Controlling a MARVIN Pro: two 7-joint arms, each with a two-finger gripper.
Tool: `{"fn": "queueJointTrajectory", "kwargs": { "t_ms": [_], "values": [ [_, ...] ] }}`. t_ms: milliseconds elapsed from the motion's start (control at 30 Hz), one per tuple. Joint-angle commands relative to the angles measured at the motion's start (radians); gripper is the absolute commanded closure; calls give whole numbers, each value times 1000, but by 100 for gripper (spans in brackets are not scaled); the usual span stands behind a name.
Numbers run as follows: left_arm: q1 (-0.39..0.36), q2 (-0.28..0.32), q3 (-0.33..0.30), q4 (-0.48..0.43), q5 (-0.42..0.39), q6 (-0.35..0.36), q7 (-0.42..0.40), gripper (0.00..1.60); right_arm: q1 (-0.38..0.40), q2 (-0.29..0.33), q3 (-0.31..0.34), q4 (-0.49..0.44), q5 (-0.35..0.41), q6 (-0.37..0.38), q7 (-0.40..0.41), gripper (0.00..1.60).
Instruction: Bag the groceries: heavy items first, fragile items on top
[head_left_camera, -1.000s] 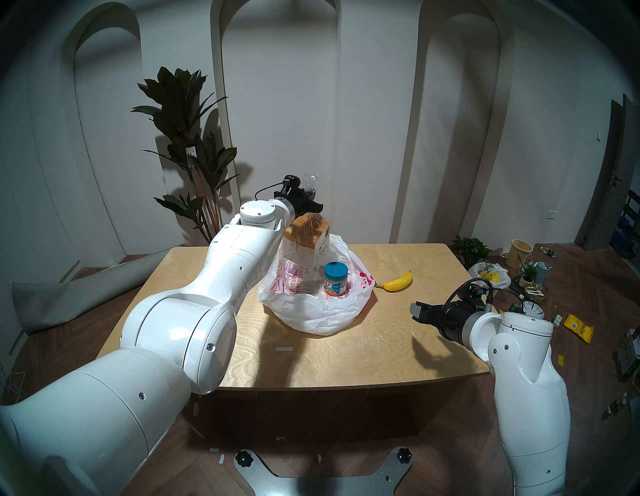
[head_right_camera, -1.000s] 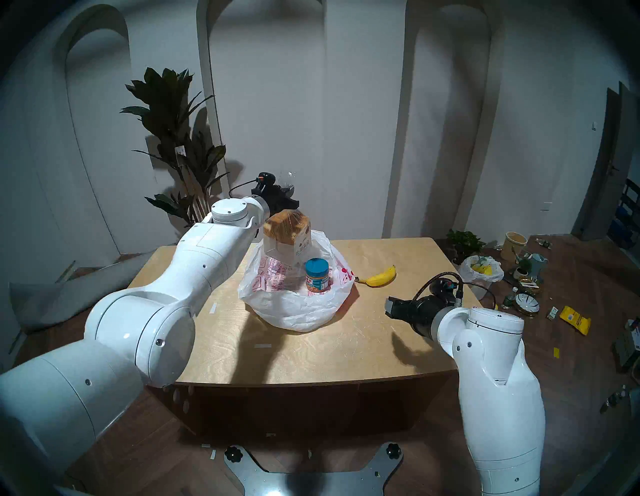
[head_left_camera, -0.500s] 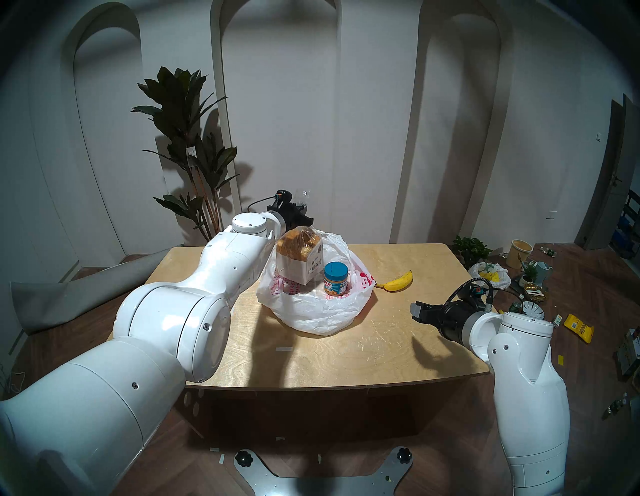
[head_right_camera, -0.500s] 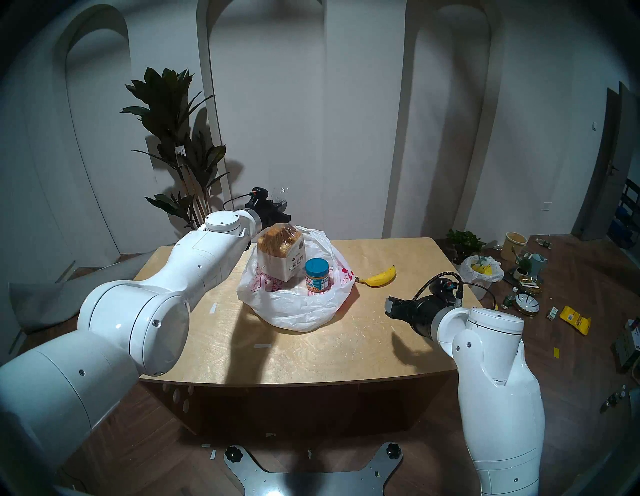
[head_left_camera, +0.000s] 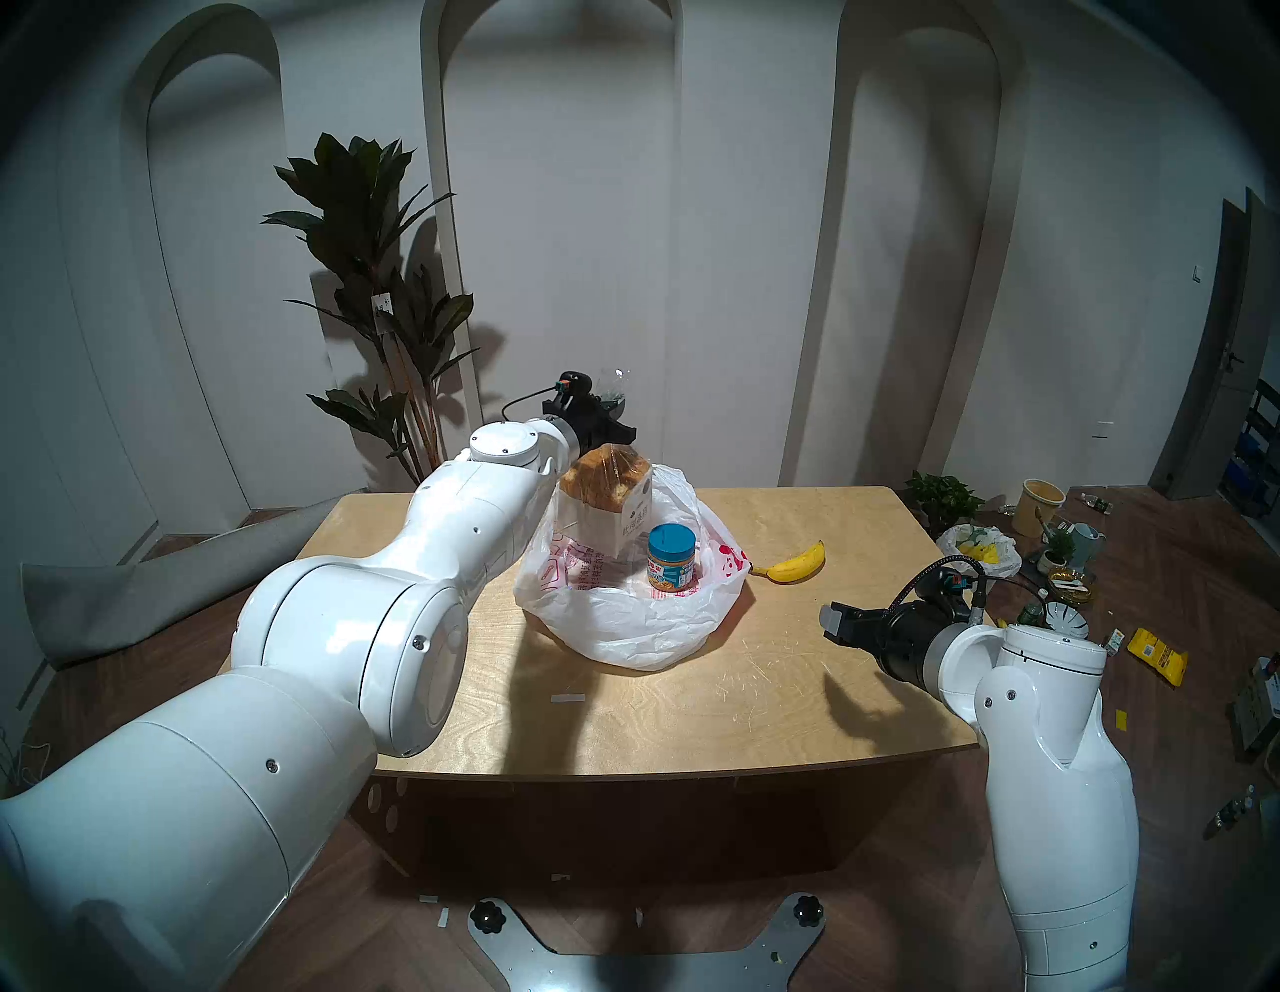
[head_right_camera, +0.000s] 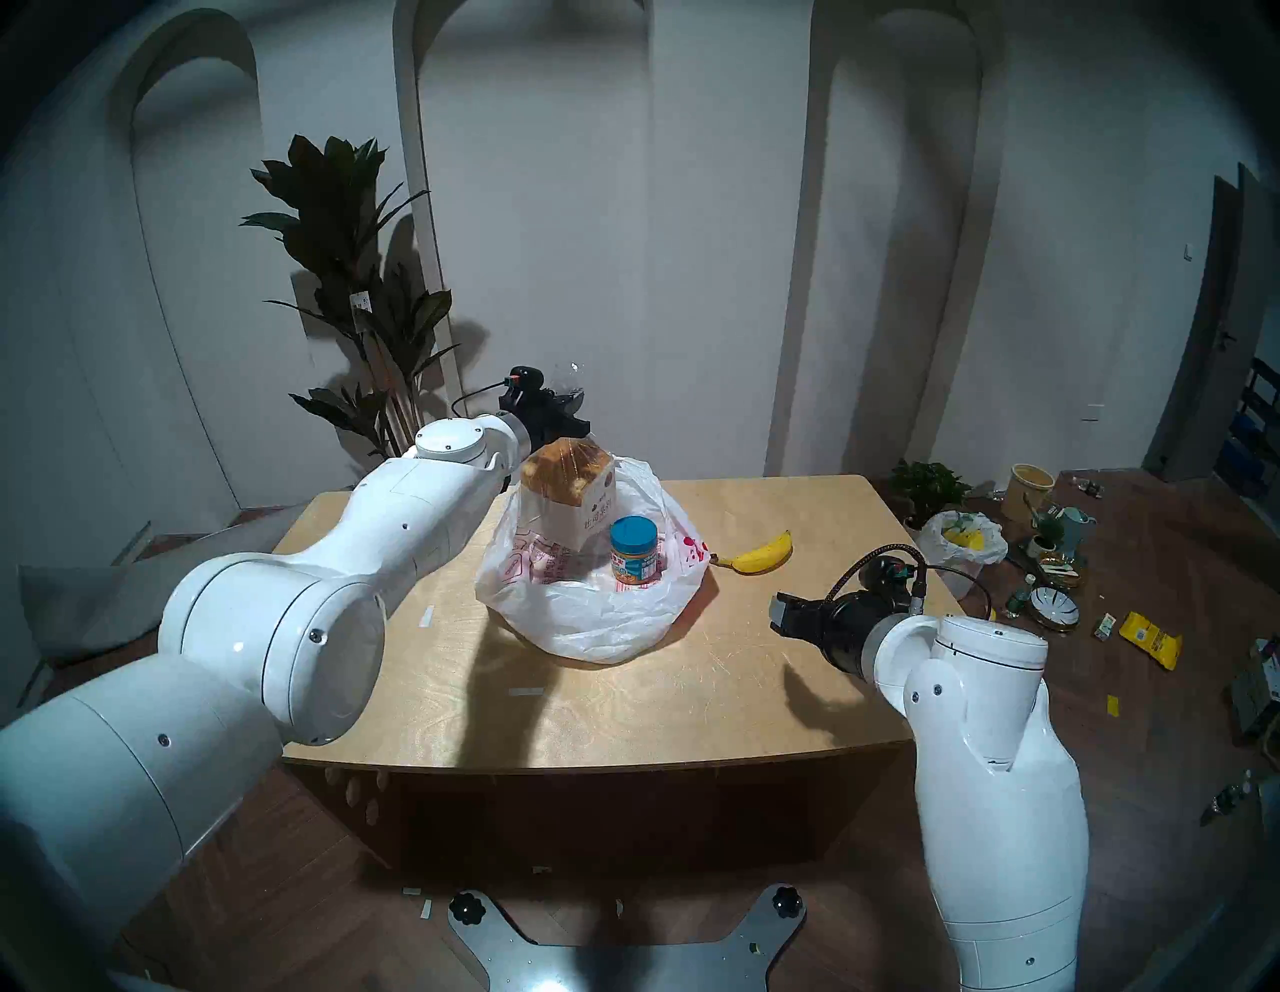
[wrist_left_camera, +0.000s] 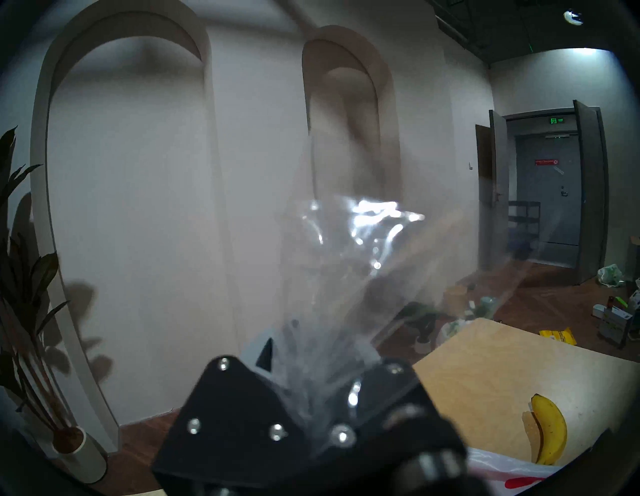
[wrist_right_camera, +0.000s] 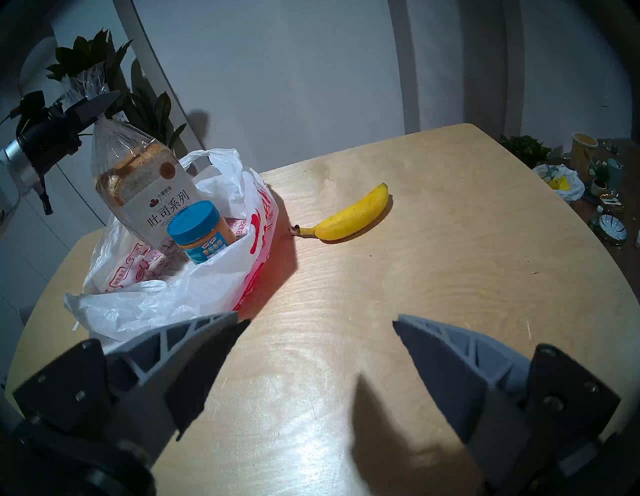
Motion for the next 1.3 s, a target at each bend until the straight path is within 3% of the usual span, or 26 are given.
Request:
{"fn": "queueJointTrajectory", "kwargs": {
  "t_ms": [0, 200, 433, 467, 500, 533, 700, 867, 1067, 1267],
  "values": [
    [13, -30, -4, -14, -11, -100, -14, 160, -1, -3, -1, -26, -3, -12, 0, 0],
    [119, -22, -5, -91, -14, -115, -34, 160, -2, -5, 0, -26, -6, -13, 2, 0],
    [170, -11, 16, -172, 9, -83, -39, 160, -1, -7, 0, -26, -9, -12, 5, 0],
    [168, -11, 23, -172, 19, -87, -34, 147, -1, -7, 0, -26, -9, -11, 5, 0],
    [178, -9, 27, -195, 25, -79, -27, 29, -1, -7, 1, -26, -10, -11, 5, 0],
    [176, -8, 31, -198, 27, -83, -27, 0, 0, -7, 1, -25, -10, -11, 6, 0],
    [163, 20, 19, -261, 27, -103, -16, 0, 2, -8, 1, -22, -11, -8, 8, 0],
    [102, 66, -20, -329, 16, -138, -2, 0, 4, -9, 2, -17, -12, -7, 10, 0],
    [60, 128, -78, -393, 3, -176, 19, 0, 68, 15, 25, -24, -20, -22, 15, 0],
    [66, 196, -146, -460, -13, -196, 49, 0, 132, 65, 72, -15, -42, -33, 14, 0]
  ]
}}
